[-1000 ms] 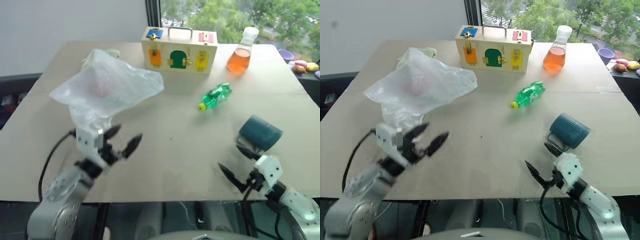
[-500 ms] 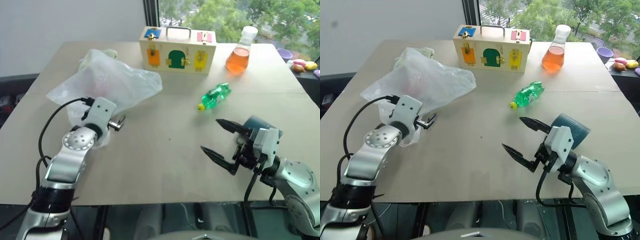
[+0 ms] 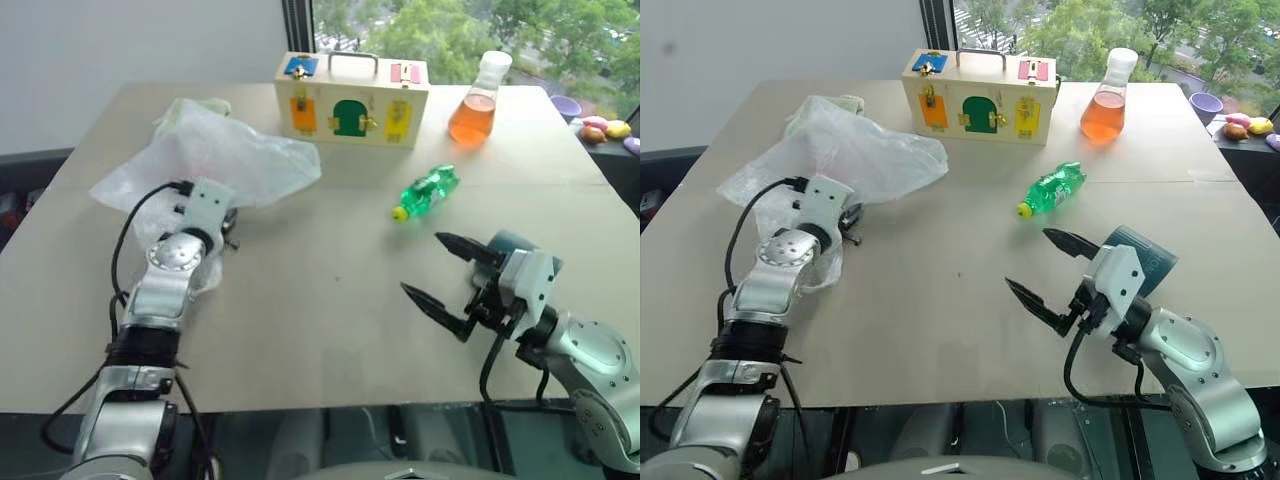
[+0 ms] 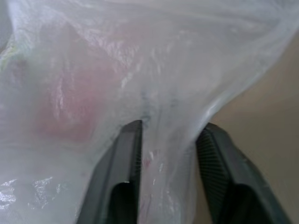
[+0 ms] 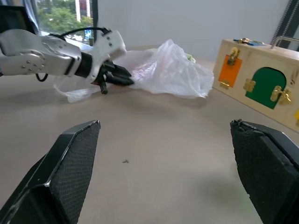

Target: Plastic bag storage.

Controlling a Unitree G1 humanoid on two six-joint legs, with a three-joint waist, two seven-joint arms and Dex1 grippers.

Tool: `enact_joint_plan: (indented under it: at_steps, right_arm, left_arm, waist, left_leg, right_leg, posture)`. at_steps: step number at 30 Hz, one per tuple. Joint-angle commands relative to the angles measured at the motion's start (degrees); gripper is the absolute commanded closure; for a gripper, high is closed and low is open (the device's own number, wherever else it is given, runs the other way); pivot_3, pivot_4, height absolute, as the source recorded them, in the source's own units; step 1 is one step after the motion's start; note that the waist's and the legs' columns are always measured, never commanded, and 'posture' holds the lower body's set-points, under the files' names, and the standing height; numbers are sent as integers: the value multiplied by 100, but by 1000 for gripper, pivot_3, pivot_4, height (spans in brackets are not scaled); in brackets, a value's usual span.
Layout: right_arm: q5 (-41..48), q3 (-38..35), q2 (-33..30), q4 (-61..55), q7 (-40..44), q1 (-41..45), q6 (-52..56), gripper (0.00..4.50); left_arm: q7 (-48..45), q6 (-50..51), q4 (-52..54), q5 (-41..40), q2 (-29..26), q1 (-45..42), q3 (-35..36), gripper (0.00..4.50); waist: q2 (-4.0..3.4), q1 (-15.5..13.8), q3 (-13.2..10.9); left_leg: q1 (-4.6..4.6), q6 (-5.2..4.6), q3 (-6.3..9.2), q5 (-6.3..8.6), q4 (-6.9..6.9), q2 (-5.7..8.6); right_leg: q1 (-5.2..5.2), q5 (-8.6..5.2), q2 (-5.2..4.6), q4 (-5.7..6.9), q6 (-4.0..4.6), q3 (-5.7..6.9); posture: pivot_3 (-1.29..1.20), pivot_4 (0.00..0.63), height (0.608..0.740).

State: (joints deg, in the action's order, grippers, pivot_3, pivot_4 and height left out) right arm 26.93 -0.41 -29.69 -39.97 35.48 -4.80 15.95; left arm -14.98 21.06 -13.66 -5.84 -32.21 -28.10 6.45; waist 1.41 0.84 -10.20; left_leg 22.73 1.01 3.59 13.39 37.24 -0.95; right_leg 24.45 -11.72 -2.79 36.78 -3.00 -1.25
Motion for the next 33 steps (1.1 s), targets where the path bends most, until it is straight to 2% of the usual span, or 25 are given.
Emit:
enact_joint_plan:
  at_steps: [1,5,8,11,15,21,22,23,24,30,31,33]
  right_arm:
    - [-214,-85,6,-123,-239,-79,19,0]
    - [-954,61,-191,-434,-632,-477,263,0]
    - [-1118,44,-259,-673,-824,-869,624,0]
    - [-1285,-28,-405,-830,-893,-1154,952,0]
    - [-1741,-237,-406,-486,-1414,-920,1595,0]
    - [-1882,-248,-447,-43,-1443,-815,2154,0]
    - [-1926,-207,-480,53,-1437,-801,2270,521]
    - [-1979,-170,-504,130,-1433,-783,2329,788]
    - [-2029,-136,-516,239,-1443,-731,2426,1235]
    - [-2145,-102,-541,736,-1463,-377,2790,4216]
    - [-2167,-88,-589,783,-1414,-344,2753,4455]
    - [-2033,-82,-700,667,-1119,-249,2573,4455]
  left_arm:
    - [115,414,667,-1000,236,-257,1105,4454]
    - [292,1824,1410,-3140,751,-713,2367,4454]
    - [450,2532,1735,-3916,649,-923,2749,4454]
    - [433,2975,1858,-4324,431,-1067,2774,4454]
    - [108,3391,1983,-4597,174,-1185,2401,4454]
    - [176,3538,1976,-4830,106,-1352,2346,4454]
    - [218,3574,2010,-4889,119,-1391,2358,4500]
    - [256,3606,2046,-4935,127,-1419,2363,4500]
    - [276,3634,2103,-4989,123,-1437,2353,4500]
    - [458,3703,2344,-5208,123,-1331,2369,4500]
    - [484,3717,2387,-5254,129,-1283,2379,4500]
    - [497,3761,2480,-5324,127,-1179,2365,4500]
  waist:
    - [0,-5,0]
    - [7,-38,2]
    - [13,-17,6]
    - [13,2,6]
    - [15,2,7]
    - [16,-7,7]
    - [16,-7,7]
    - [16,-7,7]
    - [16,-6,7]
    - [19,-2,9]
    - [24,-2,12]
    - [30,-3,15]
  left_leg:
    - [0,0,-1,0,0,0]
    - [3,0,3,0,5,6]
    - [5,0,6,0,8,12]
    - [0,0,5,0,8,13]
    - [-20,0,3,0,11,13]
    - [-24,-1,9,-1,13,15]
    - [-22,-1,9,-1,12,15]
    - [-21,-1,8,-1,12,15]
    - [-21,-1,7,0,12,16]
    - [-29,-1,6,-1,12,16]
    - [-30,-1,7,0,12,16]
    - [-31,-1,6,0,12,16]
  right_leg:
    - [0,3,0,1,4,-1]
    - [-1,5,-6,2,7,2]
    - [-2,1,-11,3,-1,3]
    - [-4,-2,-10,5,-5,1]
    - [-21,-6,-8,5,-6,0]
    - [-28,-14,-8,5,9,3]
    - [-28,-10,-8,4,3,2]
    - [-28,-6,-9,3,-2,1]
    - [-28,-6,-10,2,-2,0]
    - [-32,-8,-9,2,-2,-1]
    - [-35,-9,-9,2,0,0]
    - [-39,-9,-9,0,0,0]
  posture:
    - [0,150,740]
    - [0,150,740]
    - [0,150,740]
    - [0,150,740]
    - [0,150,740]
    - [0,150,740]
    - [0,150,740]
    - [0,150,740]
    - [0,150,740]
    - [0,150,740]
    - [0,150,740]
    - [0,150,740]
